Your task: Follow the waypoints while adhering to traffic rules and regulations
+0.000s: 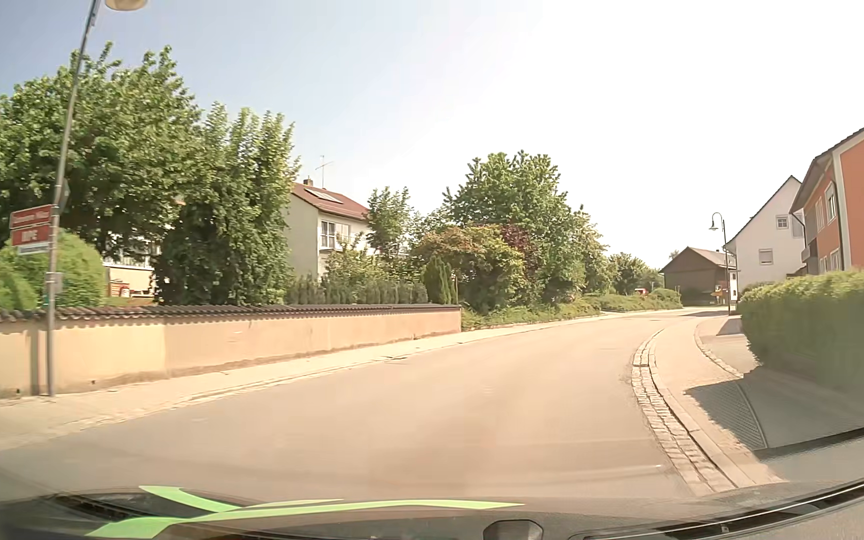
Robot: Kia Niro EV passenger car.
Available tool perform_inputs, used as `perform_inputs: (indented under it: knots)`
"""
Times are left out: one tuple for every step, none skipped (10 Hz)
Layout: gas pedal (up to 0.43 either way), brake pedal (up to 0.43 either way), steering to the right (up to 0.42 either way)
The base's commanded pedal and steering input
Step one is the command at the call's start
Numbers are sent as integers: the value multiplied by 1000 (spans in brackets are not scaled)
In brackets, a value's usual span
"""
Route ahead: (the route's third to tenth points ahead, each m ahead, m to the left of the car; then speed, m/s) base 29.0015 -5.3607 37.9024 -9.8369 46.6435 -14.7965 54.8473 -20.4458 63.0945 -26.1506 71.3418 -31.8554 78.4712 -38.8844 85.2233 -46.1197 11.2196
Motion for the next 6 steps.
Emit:
perform_inputs:
  knots:
    - [138, 0, 87]
    - [138, 0, 88]
    - [138, 0, 87]
    - [138, 0, 87]
    - [138, 0, 86]
    - [138, 0, 85]
